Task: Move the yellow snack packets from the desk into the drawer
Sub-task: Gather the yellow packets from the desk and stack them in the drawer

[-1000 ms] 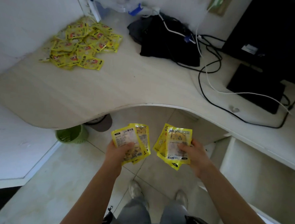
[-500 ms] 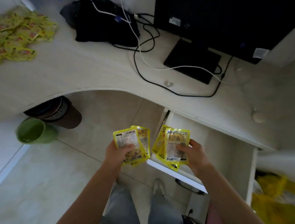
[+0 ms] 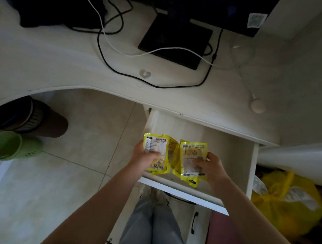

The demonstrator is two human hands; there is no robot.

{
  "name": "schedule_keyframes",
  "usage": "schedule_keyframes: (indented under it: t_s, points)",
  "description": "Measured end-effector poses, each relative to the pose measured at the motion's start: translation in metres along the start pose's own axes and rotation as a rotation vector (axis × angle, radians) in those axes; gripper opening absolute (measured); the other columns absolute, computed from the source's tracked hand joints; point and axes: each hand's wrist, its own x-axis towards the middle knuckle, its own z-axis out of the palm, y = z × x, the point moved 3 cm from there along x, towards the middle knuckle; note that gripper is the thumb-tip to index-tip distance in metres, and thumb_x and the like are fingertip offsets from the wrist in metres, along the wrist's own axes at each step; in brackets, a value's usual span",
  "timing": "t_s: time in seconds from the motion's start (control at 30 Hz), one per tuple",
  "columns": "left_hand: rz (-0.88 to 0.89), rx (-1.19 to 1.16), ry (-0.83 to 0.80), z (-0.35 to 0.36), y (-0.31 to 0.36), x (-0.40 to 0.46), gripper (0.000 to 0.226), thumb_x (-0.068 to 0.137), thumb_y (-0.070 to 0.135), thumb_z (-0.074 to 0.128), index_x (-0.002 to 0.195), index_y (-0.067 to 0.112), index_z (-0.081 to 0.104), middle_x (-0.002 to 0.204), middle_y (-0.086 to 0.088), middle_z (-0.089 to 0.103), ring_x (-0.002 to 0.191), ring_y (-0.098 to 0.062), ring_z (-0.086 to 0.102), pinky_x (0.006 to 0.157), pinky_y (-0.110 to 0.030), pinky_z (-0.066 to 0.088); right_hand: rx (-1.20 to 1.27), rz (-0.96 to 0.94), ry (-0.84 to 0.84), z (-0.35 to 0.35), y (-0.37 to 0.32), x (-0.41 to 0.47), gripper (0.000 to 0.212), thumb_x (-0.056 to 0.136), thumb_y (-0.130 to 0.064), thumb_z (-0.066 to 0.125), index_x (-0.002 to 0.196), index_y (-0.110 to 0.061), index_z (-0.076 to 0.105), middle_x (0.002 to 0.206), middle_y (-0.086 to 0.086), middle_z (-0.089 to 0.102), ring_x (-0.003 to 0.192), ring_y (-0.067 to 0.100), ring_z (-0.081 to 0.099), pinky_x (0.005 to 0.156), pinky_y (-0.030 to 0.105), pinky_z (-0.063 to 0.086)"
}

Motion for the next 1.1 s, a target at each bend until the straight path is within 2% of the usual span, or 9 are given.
schedule_keyframes:
  t_s: [0.13,0.27,0.37,0.43,0.6,0.77,0.9,1.0,1.1]
  points:
    - [-0.015,0.129,-0.038,0.020,-0.007,0.030,0.043,0.071,0.001,0.079,0.110,0.008,0.063,0.104,-0.011,0.071,0.091,-0.024,0.067,0.075,-0.032,0.055,-0.040,0.024,0.018,-0.001,0.018,0.026,0.027,0.085,0.007,0.059,0.112,0.004,0.058,0.106,0.023,0.065,0.092,0.038,0.066,0.075,0.045,0.056]
    - [-0.060,0.231,-0.041,0.031,-0.024,0.052,0.043,0.072,0.004,0.077,0.111,0.009,0.060,0.105,-0.010,0.068,0.096,-0.026,0.066,0.085,-0.039,0.056,-0.055,0.064,0.011,0.002,0.035,0.047,0.025,0.084,0.009,0.059,0.107,0.001,0.059,0.095,0.015,0.066,0.075,0.028,0.065,0.058,0.031,0.053]
    - [-0.100,0.227,-0.083,0.039,-0.039,0.062,0.039,0.074,0.002,0.074,0.110,0.010,0.061,0.107,-0.009,0.069,0.094,-0.022,0.065,0.073,-0.031,0.055,-0.045,0.105,-0.018,0.006,0.045,0.060,0.025,0.084,0.008,0.060,0.107,-0.001,0.059,0.084,0.009,0.066,0.066,0.021,0.063,0.053,0.027,0.048]
    - [-0.102,0.213,-0.068,0.042,-0.045,0.068,0.039,0.074,-0.002,0.074,0.108,0.010,0.060,0.106,-0.009,0.069,0.089,-0.019,0.063,0.060,-0.023,0.048,-0.043,0.132,-0.038,0.010,0.050,0.066,0.027,0.084,0.008,0.060,0.110,0.001,0.058,0.089,0.013,0.066,0.069,0.025,0.064,0.057,0.030,0.050]
    - [-0.108,0.263,-0.045,0.045,-0.054,0.081,0.039,0.077,0.000,0.072,0.111,0.011,0.057,0.102,-0.008,0.067,0.081,-0.015,0.062,0.052,-0.021,0.043,-0.068,0.175,-0.038,0.014,0.060,0.076,0.032,0.086,0.008,0.059,0.117,0.005,0.055,0.109,0.021,0.064,0.090,0.032,0.063,0.072,0.039,0.053]
    - [-0.080,0.411,-0.009,0.044,-0.060,0.087,0.038,0.078,0.007,0.074,0.103,0.014,0.048,0.096,-0.006,0.063,0.074,-0.014,0.059,0.047,-0.022,0.040,-0.120,0.159,0.006,0.017,0.066,0.081,0.029,0.088,0.003,0.059,0.117,-0.001,0.054,0.109,0.016,0.063,0.094,0.030,0.063,0.076,0.039,0.054]
    - [-0.039,0.546,-0.011,0.045,-0.059,0.086,0.034,0.081,0.009,0.070,0.104,0.013,0.045,0.098,-0.010,0.065,0.085,-0.026,0.064,0.061,-0.031,0.051,-0.201,0.116,0.007,0.018,0.070,0.080,0.030,0.090,-0.004,0.057,0.119,-0.011,0.053,0.101,0.002,0.064,0.083,0.016,0.064,0.063,0.027,0.054]
    - [-0.015,0.591,-0.049,0.045,-0.057,0.082,0.036,0.083,0.006,0.069,0.111,0.014,0.048,0.100,-0.009,0.067,0.089,-0.026,0.066,0.074,-0.040,0.058,-0.300,0.062,0.023,0.016,0.066,0.075,0.035,0.091,-0.009,0.056,0.125,-0.014,0.053,0.107,0.002,0.065,0.086,0.014,0.063,0.073,0.032,0.057]
    - [0.027,0.664,-0.045,0.040,-0.052,0.075,0.037,0.085,0.011,0.068,0.118,0.015,0.051,0.103,-0.006,0.068,0.091,-0.022,0.066,0.075,-0.034,0.057,-0.419,0.029,0.061,0.009,0.058,0.066,0.046,0.090,-0.015,0.058,0.134,-0.012,0.048,0.122,0.008,0.064,0.104,0.025,0.062,0.083,0.036,0.054]
